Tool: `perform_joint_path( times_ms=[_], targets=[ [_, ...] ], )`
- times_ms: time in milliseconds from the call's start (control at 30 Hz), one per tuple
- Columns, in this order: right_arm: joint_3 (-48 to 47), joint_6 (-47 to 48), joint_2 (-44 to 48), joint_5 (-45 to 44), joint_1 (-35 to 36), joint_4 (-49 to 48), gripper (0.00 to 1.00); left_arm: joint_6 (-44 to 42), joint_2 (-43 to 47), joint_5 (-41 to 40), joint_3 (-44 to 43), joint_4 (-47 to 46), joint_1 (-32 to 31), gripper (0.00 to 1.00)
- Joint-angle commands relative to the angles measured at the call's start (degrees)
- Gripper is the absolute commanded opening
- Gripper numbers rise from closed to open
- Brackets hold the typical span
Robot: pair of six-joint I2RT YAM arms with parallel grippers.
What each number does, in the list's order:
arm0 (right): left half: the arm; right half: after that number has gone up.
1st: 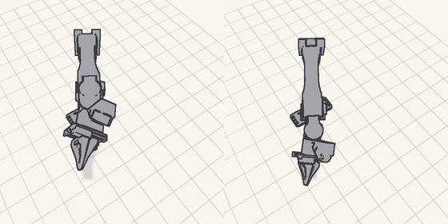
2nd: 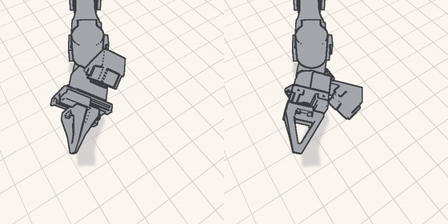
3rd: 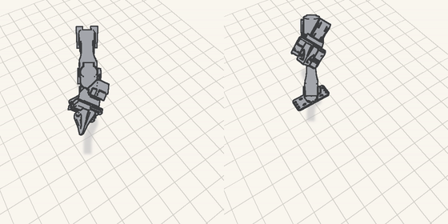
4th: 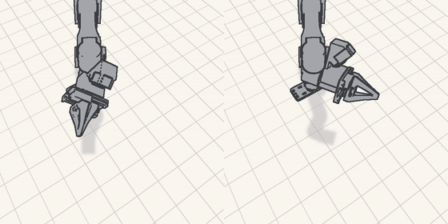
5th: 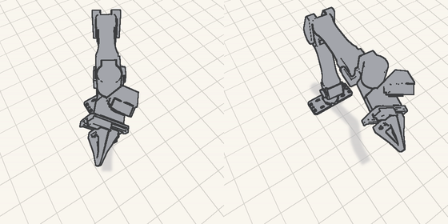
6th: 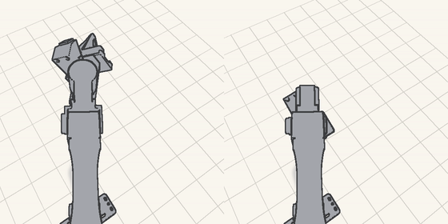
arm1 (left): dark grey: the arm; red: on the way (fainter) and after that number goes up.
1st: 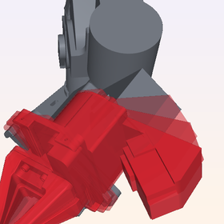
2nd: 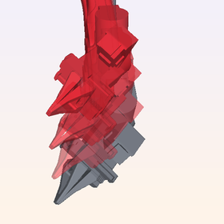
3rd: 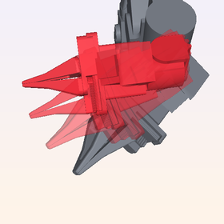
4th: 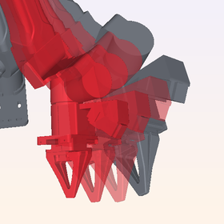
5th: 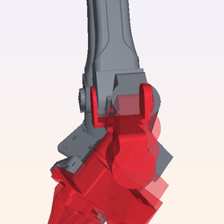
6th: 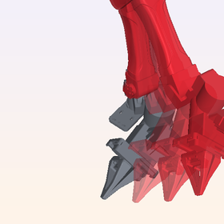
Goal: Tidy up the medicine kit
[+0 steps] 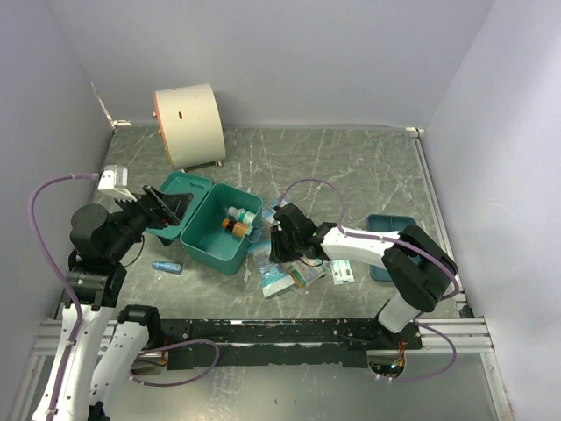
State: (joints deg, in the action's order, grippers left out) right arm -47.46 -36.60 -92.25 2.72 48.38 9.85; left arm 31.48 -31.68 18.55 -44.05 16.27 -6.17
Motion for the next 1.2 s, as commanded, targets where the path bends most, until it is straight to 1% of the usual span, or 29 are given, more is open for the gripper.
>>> perform_joint_path(
  times_ms=[0,167,333,467,567,667,833,933,1167],
  targets=[
    [0.7,-0.7,0.6,1.6,0.0,-2.5,0.21,-1.0,0.2,-1.3,0.7,0.4,-0.2,0.93],
    [1.4,-1.8,3.8,-3.1,0.0,-2.5,0.01,-1.8,0.1,-1.9,0.3,0.9,-0.2,0.93],
    [1.5,-2.2,11.3,-11.4,0.0,-0.3,0.00,-3.0,0.2,-3.4,-0.3,1.9,-0.2,0.92],
    [1.2,-1.9,18.5,-20.6,0.0,2.7,0.00,-3.2,0.7,-4.6,-0.3,2.0,-0.2,0.91],
    [0.7,1.3,23.2,-25.2,0.0,2.4,0.00,-3.2,1.6,-8.2,-0.5,2.9,-0.2,0.91],
    [-1.7,6.7,24.5,-27.3,0.0,-0.1,0.00,-3.0,2.5,-14.2,-1.0,4.7,-0.2,0.91],
    [-9.4,16.9,21.4,-24.3,0.0,-5.5,0.00,-3.3,3.7,-22.6,-2.6,5.8,-0.2,0.91],
    [-15.4,21.9,18.5,-20.9,0.0,-10.2,0.00,-3.6,4.1,-24.9,-3.8,5.5,-0.2,0.91],
    [-23.6,29.4,8.3,-8.0,0.1,-18.9,0.00,-4.3,2.6,-28.6,-5.9,4.4,-0.2,0.91]
  ],
)
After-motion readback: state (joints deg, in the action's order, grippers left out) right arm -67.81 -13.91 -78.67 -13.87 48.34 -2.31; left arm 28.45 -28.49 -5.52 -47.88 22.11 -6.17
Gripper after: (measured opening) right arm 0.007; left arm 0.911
